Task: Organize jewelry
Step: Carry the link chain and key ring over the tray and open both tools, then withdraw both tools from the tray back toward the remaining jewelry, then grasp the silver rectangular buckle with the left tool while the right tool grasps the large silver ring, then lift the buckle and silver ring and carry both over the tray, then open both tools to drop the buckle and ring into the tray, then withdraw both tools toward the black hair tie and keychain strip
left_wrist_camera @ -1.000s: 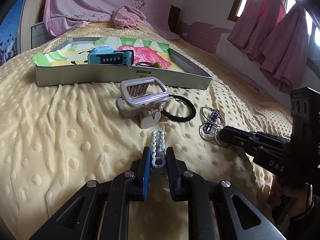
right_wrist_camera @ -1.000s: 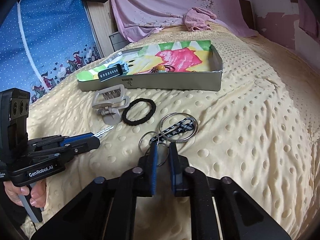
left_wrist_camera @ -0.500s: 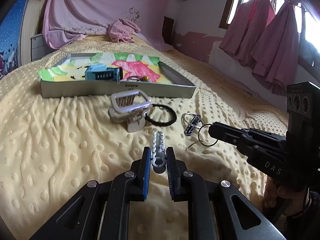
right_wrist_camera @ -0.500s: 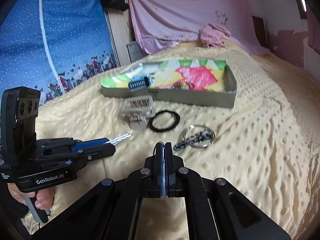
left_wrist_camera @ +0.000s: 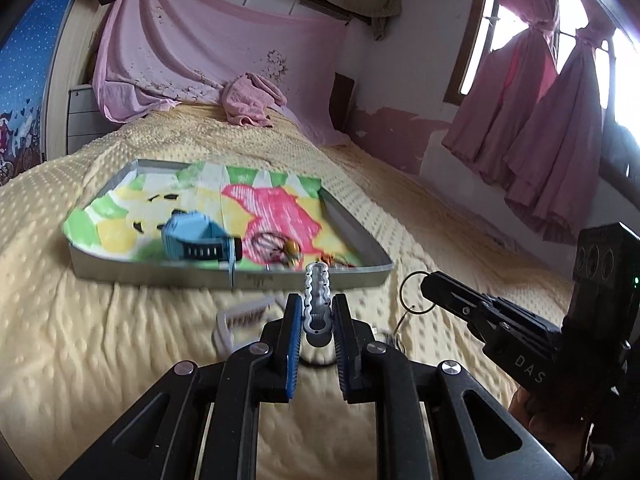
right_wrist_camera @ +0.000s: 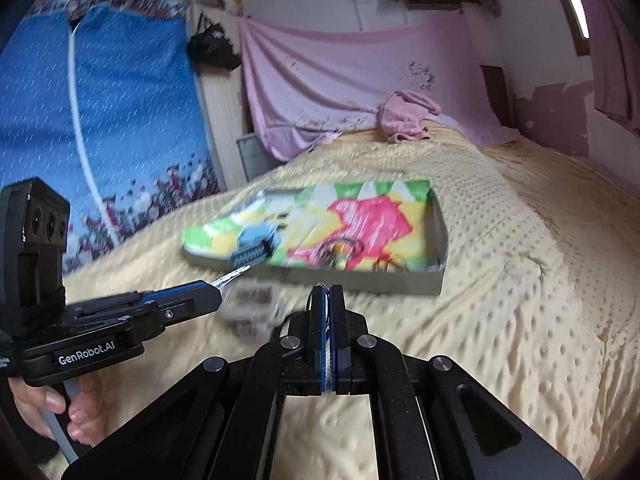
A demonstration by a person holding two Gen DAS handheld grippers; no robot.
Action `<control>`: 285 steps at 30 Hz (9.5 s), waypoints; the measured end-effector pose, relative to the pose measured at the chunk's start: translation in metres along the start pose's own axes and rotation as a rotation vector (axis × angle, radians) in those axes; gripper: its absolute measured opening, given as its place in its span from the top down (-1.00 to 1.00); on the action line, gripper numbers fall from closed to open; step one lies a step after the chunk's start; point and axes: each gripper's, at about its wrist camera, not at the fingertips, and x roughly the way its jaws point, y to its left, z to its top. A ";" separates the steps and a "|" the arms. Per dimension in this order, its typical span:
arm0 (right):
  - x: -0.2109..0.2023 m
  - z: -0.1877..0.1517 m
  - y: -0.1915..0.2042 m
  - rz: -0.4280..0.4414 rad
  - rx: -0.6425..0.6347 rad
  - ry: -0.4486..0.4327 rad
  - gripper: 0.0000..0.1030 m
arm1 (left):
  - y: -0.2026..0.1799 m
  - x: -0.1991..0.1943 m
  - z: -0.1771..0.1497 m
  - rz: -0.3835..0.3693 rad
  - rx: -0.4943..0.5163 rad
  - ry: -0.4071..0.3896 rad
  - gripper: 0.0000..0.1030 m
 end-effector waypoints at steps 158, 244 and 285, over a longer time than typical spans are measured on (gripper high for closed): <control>0.073 -0.045 -0.023 -0.051 0.057 0.261 0.21 | 0.032 0.031 -0.039 0.072 0.076 0.120 -0.07; 0.104 0.031 0.004 -0.075 0.015 0.007 -0.45 | 0.092 0.009 0.024 0.317 -0.144 -0.125 -0.87; -0.073 -0.019 -0.010 -0.255 -0.056 -0.127 -0.97 | 0.001 -0.056 -0.042 0.248 0.124 -0.194 -1.00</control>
